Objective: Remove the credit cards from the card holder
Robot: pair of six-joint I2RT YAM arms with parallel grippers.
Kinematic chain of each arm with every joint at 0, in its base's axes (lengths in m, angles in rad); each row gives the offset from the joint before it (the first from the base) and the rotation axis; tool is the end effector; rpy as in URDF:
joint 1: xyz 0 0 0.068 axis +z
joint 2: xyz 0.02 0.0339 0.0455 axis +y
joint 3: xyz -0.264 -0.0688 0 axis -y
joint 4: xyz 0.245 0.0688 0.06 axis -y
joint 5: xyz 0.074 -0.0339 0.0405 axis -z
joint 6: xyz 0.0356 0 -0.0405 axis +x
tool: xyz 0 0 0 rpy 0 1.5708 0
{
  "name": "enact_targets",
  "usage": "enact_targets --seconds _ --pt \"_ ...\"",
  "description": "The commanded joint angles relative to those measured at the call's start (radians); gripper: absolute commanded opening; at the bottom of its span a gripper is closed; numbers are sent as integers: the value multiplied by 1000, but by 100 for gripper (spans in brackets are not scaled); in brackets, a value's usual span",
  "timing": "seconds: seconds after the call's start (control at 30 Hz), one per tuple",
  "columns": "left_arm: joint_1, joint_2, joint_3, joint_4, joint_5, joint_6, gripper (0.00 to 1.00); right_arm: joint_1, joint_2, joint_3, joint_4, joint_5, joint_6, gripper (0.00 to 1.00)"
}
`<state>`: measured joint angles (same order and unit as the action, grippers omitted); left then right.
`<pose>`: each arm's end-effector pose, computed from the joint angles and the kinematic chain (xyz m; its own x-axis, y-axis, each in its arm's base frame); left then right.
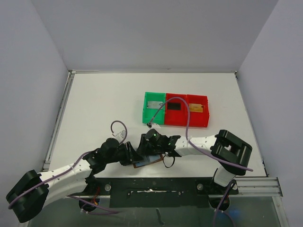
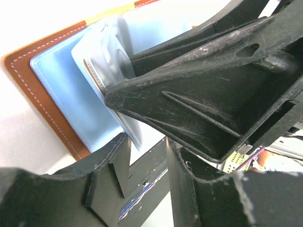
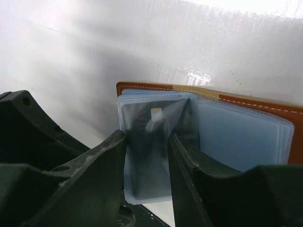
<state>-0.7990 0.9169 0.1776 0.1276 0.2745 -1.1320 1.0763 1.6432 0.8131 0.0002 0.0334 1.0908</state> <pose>0.1113 -0.1282 0.1401 -0.9347 -0.2889 -0.2069 -0.0037 0.5902 -0.8072 0.1542 0.2834 0.1556 -0.9325 0.1384 -0.3335 -0.0907 0.8043 0.5873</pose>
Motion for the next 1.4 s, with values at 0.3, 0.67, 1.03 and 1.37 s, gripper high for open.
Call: enact_targets --seconds 0.3,0.67,1.03,1.37 --pt "-2 -156 73 -146 -110 19 35 -49 -101 -148 151 -57 50 31" --pt "-1 -191 130 -315 -208 16 37 -95 -186 -217 221 -78 13 32" --pt "-2 -327 270 -645 -465 -44 43 76 -23 172 -315 226 -101 62" --pt "0 -427 255 -664 -482 -71 44 95 102 254 -392 183 -130 71"
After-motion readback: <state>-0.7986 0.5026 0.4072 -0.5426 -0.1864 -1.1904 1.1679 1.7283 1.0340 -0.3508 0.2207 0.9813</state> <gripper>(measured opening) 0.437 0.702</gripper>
